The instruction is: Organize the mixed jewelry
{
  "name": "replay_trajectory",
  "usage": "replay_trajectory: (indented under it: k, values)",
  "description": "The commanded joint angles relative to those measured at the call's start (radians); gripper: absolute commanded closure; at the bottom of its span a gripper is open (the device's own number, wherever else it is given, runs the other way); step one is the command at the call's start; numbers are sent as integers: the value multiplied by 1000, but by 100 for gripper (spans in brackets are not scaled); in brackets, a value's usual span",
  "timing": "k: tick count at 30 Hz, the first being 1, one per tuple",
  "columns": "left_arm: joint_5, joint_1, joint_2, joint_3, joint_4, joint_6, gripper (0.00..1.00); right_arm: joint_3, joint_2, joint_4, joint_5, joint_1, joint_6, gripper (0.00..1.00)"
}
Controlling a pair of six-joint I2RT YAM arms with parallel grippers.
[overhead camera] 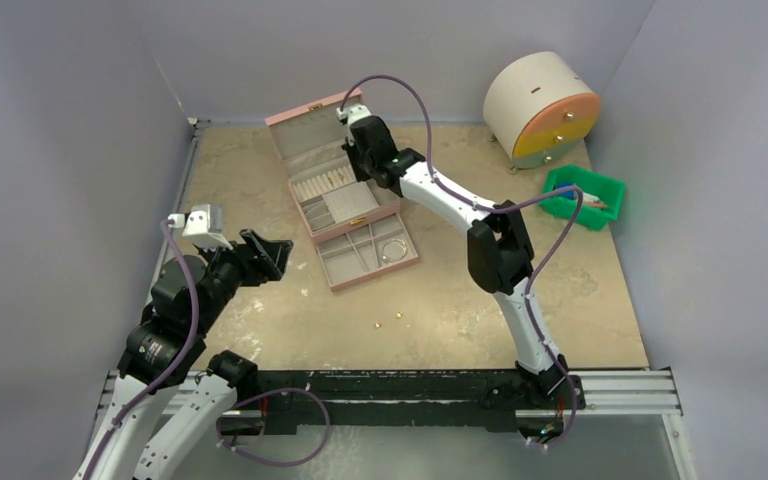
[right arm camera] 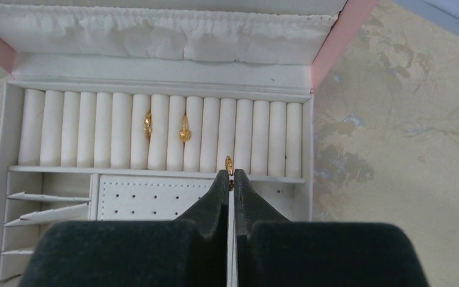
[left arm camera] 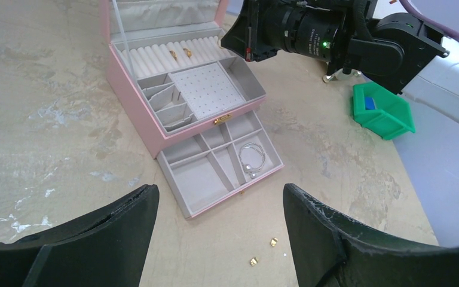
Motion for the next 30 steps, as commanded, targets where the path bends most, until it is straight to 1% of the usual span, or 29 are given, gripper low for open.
replay_trajectory:
  k: [1,11,16,30]
  values:
    - [-11,10,-10,12,27,13,25,67,6,37,-39,-11,-15,100]
    - [-10,17,-9,12,27,13,25,126,85,46,-56,-18,-6,100]
    - [-11,19,-8,10,27,13,25,134,107,64,-73,-20,2,100]
    - [-9,23,-6,10,27,13,25,171,166,47,-81,-33,13,100]
